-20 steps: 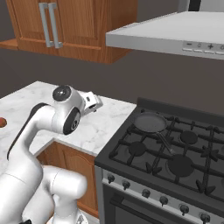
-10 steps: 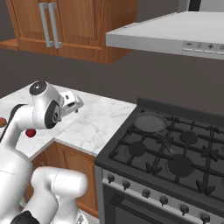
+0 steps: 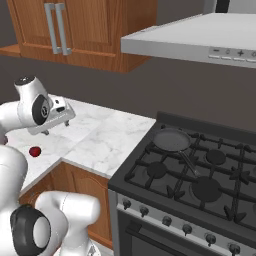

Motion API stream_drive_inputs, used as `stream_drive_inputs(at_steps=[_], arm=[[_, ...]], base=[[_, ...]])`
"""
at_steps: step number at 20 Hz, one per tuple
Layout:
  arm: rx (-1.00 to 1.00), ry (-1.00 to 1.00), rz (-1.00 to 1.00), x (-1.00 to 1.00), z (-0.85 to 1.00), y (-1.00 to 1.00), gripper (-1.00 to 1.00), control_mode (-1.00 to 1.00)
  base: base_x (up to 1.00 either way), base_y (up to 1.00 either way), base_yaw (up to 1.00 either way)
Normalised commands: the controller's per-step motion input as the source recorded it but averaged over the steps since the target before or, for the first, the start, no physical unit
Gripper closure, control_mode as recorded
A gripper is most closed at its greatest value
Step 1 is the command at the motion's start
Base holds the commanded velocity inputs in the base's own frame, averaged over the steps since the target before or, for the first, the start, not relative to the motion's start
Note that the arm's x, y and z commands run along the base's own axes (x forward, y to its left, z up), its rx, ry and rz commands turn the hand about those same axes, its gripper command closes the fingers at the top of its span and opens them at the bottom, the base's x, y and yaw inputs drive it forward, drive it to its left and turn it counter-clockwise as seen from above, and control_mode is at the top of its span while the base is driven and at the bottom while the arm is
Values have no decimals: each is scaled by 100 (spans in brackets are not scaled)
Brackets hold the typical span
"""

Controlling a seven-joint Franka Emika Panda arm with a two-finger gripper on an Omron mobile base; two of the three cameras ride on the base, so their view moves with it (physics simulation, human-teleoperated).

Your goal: Place the pan on the rear left burner on the stove. Then place the tomato and the onion in the pan and turn on the rear left burner.

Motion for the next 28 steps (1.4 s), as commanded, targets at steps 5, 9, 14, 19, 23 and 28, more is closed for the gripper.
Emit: stream_drive_inputs(at_steps=[5, 9, 14, 19, 23, 28], arm=[[0, 24, 0, 0, 14, 82, -100, -100], [0, 21, 0, 0, 3, 78, -100, -100], [0, 19, 0, 0, 0, 56, -100, -100], [3, 14, 0, 0, -1, 21, -100, -100], [5, 3, 0, 0, -19, 12, -100, -100], [6, -4, 0, 0, -9, 16, -100, -100]], base=[[0, 0, 0], [0, 0, 0], [0, 0, 0], [0, 0, 0], [0, 0, 0], [0, 0, 0]])
